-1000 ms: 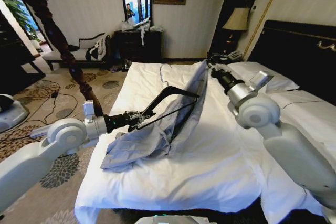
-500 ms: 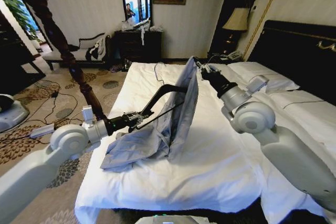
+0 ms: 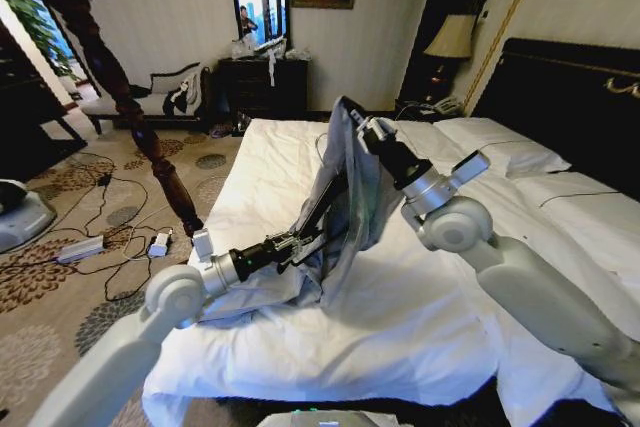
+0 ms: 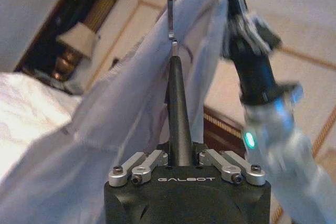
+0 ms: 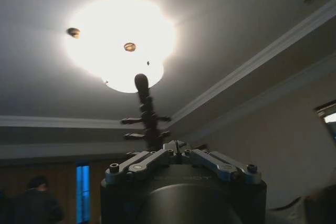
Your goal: Pick up the clothes from the bed and hang them on the clothes hanger.
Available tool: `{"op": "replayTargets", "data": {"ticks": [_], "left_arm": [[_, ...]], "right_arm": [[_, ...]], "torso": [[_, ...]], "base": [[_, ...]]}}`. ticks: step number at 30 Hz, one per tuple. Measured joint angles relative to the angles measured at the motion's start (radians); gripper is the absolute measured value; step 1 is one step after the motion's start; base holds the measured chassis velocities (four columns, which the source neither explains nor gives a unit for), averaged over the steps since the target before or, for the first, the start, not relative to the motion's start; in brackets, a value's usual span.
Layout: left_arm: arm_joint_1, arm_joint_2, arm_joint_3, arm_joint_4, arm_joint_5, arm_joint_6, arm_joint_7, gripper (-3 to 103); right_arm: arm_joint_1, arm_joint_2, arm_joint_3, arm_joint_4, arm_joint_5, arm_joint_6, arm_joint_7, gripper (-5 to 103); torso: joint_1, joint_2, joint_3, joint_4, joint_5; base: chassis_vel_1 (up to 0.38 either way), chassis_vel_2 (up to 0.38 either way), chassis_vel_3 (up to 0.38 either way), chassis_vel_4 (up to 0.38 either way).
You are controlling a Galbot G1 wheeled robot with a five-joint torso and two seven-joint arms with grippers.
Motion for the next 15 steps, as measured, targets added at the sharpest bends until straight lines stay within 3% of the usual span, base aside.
{"op": "replayTargets", "data": {"ticks": [6, 15], "left_arm": [[-0.025, -0.106, -0.020, 0.037, 0.012, -0.006, 0.014, 19], [-0.064, -0.121, 0.001, 0.066, 0.024, -0.009, 0.021, 19]], "right_arm": [[-0.090, -0.005, -0.019, 0.056, -0.004, 0.028, -0.061, 0], [-0.109, 0.027, -0.086, 0.087, -0.020, 0.027, -0.052, 0]], "torso": [[0.000, 0.000, 0.000, -0.0005, 0.0001], [0.000, 0.000, 0.000, -0.0001, -0.0001]], "base": [[0.000, 0.000, 0.000, 0.000], [0.000, 0.000, 0.000, 0.000]]}}
